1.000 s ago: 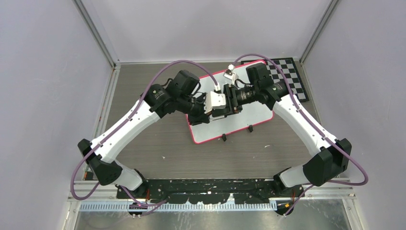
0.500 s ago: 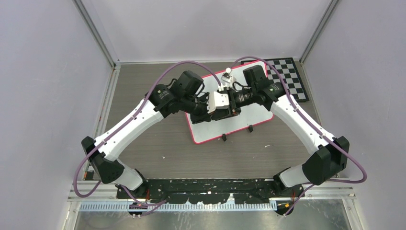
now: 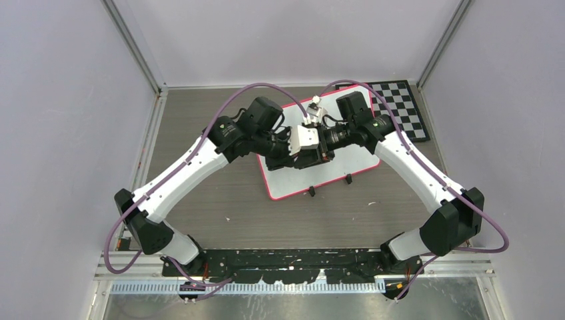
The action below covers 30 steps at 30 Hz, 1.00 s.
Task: Write a sentence on the whiteboard
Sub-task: Open the whiteboard marker at the center of the board.
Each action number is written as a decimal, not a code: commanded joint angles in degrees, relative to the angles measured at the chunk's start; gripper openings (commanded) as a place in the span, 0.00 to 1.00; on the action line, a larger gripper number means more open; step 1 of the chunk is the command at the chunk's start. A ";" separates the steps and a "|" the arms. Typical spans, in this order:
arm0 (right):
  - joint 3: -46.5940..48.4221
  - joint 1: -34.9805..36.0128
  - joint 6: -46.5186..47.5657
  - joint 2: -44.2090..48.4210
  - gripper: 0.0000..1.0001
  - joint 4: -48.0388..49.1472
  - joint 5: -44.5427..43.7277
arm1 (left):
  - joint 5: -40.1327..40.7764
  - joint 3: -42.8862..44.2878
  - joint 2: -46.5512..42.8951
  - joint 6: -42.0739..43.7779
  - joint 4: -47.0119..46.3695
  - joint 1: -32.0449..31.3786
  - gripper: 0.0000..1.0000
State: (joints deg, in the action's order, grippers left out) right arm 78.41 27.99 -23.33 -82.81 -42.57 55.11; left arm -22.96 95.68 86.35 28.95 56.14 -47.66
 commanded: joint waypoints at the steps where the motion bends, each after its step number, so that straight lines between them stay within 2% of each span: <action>1: 0.78 0.56 -0.89 0.43 0.34 1.43 -0.36 | -2.33 2.07 0.07 -0.64 -2.39 -0.72 0.00; 7: 1.02 0.51 0.42 1.22 0.02 0.56 -1.21 | -2.55 2.37 -0.32 0.24 -0.84 -0.77 0.02; 8: 1.30 0.40 0.99 1.36 0.00 0.06 -1.31 | -1.79 2.79 -0.39 0.24 0.01 -0.77 0.10; 11: 2.02 0.18 3.16 2.32 0.00 -1.45 -1.05 | 1.63 5.62 0.09 0.14 4.91 0.62 0.52; 12: 2.06 -0.05 3.58 2.77 0.00 -1.54 -0.64 | -0.24 6.34 0.13 0.25 6.88 2.28 0.64; 14: 2.02 -0.21 4.43 3.73 0.00 -1.49 0.22 | -8.81 6.05 -0.80 -0.42 8.96 7.07 0.76; 17: 1.66 -0.16 4.68 4.74 0.00 -0.85 2.62 | -15.87 1.46 -4.44 -1.83 6.85 12.56 0.78; 21: 0.01 -0.15 5.55 6.51 0.00 1.39 6.75 | -20.16 -4.19 -8.96 -2.85 3.72 13.40 0.77; 24: -0.30 -0.12 7.38 7.88 0.00 1.93 7.29 | -22.50 -4.52 -8.82 -4.62 4.44 13.42 0.75; 30: 4.35 0.00 19.67 8.03 0.00 -7.79 5.87 | -33.42 -6.02 -7.01 -11.38 4.33 13.42 0.67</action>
State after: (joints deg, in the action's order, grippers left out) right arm 78.72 27.90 -12.86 -76.23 -45.36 60.18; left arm -45.56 90.76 78.74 23.44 61.36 -34.35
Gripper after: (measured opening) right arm 0.172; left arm 0.707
